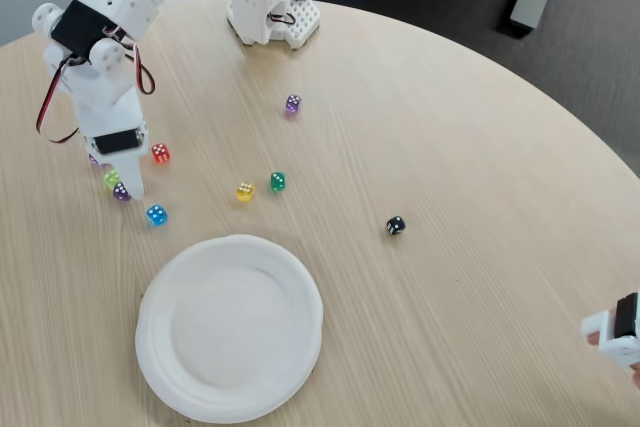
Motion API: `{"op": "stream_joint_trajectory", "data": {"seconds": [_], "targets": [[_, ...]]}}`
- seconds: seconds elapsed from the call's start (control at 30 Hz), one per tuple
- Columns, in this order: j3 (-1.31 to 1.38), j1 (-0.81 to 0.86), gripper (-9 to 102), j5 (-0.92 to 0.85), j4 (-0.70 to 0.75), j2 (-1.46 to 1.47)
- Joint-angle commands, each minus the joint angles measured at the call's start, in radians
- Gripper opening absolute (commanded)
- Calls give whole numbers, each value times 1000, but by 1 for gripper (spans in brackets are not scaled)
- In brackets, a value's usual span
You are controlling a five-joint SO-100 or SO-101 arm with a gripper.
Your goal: Pick a purple dice and put it in the plate.
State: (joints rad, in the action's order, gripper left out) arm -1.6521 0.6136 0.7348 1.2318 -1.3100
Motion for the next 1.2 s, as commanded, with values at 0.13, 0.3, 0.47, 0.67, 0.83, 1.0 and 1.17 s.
{"op": "stream_joint_trajectory", "data": {"seconds": [0.13, 0.3, 0.47, 0.67, 0.83, 1.0, 1.17], "targets": [[20, 6, 24, -46, -41, -6], [8, 8, 23, -51, -126, -6], [8, 8, 22, -44, -149, -6], [6, 9, 20, -31, -149, -5], [6, 9, 17, -23, -149, -5], [6, 11, 13, -21, -149, -5], [6, 11, 12, -17, -149, -5]]}}
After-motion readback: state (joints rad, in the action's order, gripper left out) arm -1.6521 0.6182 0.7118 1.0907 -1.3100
